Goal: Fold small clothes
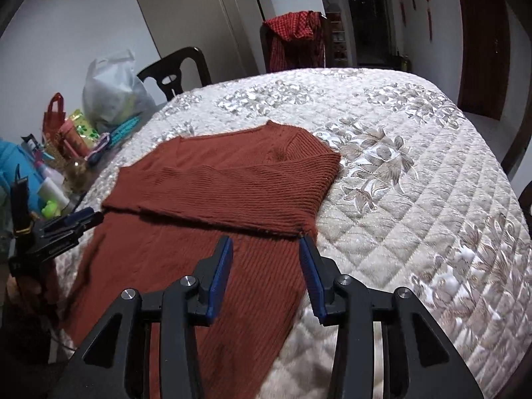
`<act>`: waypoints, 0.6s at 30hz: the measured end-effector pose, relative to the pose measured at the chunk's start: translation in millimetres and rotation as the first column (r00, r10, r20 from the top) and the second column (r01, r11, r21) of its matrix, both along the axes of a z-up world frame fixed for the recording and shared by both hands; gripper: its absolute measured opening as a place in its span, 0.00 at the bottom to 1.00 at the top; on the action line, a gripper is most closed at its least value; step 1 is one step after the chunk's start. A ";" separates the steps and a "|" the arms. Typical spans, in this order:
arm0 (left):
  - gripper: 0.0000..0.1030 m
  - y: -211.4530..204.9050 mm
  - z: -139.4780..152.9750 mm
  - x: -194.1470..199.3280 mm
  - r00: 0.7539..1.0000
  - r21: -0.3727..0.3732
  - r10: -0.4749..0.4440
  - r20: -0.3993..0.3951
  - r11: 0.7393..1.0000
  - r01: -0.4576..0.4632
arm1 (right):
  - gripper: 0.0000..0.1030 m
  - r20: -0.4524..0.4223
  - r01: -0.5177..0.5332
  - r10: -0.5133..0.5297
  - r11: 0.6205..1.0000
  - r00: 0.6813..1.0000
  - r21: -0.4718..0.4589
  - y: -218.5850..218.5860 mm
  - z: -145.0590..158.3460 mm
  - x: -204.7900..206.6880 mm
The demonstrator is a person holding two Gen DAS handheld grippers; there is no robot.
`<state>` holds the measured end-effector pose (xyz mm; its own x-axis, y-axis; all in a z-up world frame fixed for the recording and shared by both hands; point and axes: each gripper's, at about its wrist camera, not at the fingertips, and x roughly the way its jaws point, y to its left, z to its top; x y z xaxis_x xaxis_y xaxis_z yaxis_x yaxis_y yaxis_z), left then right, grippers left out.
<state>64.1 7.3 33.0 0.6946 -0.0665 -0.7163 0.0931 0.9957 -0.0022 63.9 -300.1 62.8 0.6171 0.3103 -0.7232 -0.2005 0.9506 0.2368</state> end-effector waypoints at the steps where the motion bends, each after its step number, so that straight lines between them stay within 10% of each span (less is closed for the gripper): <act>1: 0.46 0.5 0.8 -3.4 1.000 0.001 -0.001 0.004 1.000 0.001 | 0.41 0.001 -0.002 0.002 1.000 1.000 0.004 -0.2 0.7 -2.9; 18: 0.49 17.7 -26.7 -77.9 0.999 -0.089 -0.017 -0.048 0.996 0.013 | 0.41 -0.093 0.016 -0.002 0.989 0.996 0.150 -8.8 -43.8 -62.7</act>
